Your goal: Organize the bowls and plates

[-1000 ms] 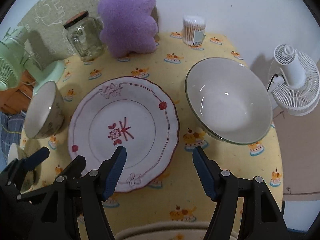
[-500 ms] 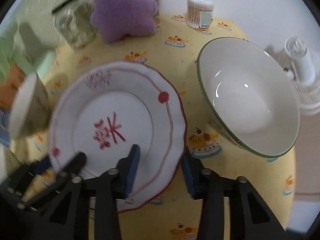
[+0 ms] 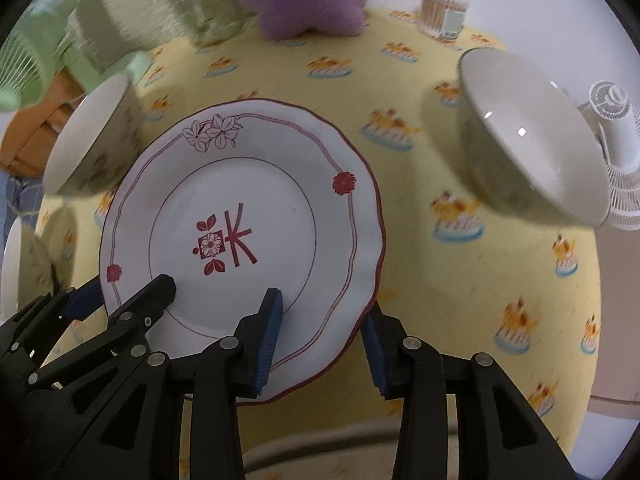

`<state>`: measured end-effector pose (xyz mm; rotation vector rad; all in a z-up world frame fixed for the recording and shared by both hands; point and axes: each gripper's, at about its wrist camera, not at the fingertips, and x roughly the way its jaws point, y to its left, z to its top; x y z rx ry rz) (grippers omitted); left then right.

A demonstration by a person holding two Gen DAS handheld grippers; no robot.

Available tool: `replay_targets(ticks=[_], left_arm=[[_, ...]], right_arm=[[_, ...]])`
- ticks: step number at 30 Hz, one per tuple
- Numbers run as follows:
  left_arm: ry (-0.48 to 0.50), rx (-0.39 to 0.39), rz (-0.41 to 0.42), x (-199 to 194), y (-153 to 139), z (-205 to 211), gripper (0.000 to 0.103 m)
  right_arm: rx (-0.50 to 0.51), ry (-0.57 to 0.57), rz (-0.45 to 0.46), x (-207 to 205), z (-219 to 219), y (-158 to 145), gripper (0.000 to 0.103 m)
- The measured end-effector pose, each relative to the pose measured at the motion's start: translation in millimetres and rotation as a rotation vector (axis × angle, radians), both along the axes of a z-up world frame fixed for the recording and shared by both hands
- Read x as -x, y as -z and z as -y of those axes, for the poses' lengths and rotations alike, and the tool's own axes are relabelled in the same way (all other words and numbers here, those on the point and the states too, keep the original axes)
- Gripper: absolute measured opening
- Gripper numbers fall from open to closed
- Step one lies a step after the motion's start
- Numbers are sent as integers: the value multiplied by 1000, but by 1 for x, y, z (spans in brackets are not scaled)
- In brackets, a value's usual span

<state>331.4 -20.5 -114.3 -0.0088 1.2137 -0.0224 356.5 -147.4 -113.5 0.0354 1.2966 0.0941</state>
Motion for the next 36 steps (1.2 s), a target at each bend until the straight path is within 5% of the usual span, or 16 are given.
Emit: replay_targets(ticks=[14, 29, 36], left_arm=[[-45, 14, -46, 39, -1, -36, 46], [-46, 21, -18, 7, 3, -43, 66], [-60, 47, -28, 7, 3, -47, 66]], right_arm=[[-3, -118, -32, 35, -47, -1, 48], [19, -125, 33, -22, -52, -3, 51], [73, -157, 24, -27, -58, 3, 46]])
